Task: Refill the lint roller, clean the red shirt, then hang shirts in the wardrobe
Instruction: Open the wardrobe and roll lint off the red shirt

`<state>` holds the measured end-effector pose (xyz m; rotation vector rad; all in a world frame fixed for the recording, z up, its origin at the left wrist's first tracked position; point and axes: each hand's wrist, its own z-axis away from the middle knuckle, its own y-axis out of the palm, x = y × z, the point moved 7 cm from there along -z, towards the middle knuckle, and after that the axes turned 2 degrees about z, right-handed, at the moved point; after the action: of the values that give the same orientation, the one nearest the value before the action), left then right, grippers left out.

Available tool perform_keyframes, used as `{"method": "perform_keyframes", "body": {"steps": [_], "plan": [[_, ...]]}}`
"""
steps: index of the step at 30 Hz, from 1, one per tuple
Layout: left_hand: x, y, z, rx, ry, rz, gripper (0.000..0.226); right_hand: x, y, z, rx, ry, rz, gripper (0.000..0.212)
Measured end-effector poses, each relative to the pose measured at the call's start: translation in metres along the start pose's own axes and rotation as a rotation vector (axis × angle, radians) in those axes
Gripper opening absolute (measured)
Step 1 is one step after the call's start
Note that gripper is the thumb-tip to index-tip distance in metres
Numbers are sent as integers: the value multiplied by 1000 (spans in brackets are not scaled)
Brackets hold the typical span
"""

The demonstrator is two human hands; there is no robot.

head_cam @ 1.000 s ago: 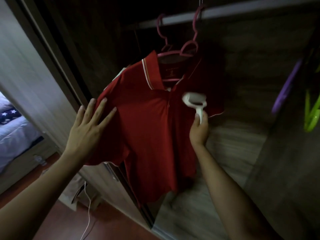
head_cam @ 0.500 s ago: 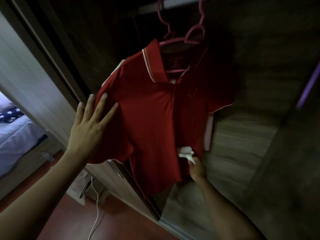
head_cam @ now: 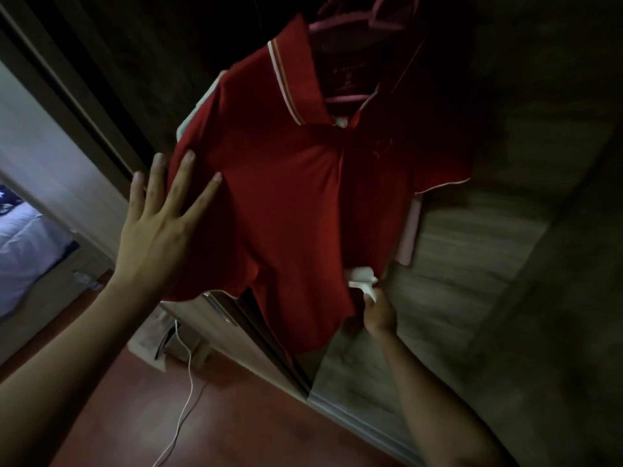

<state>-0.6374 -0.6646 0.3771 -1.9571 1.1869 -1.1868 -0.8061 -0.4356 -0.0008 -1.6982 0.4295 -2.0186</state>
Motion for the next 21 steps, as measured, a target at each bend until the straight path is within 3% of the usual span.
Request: {"method": "perform_keyframes", "body": {"steps": [4, 6, 9, 12, 17, 21], "plan": [[-3, 2, 1, -10, 3, 14, 99, 36, -31, 42, -351, -150, -249, 34], [-6, 3, 1, -19, 9, 17, 95, 73, -45, 62, -421, -297, -352, 41], [-11, 4, 1, -19, 21, 36, 91, 115, -44, 84, -406, -468, -360, 44], [-16, 5, 2, -20, 26, 59, 92, 115, -12, 96, -285, -522, -195, 37], [-18, 6, 4, -3, 31, 75, 91, 23, 51, 99, 15, -207, 102, 27], [-17, 6, 5, 1, 38, 92, 93, 33, 38, 100, -64, -230, 6, 29]]}}
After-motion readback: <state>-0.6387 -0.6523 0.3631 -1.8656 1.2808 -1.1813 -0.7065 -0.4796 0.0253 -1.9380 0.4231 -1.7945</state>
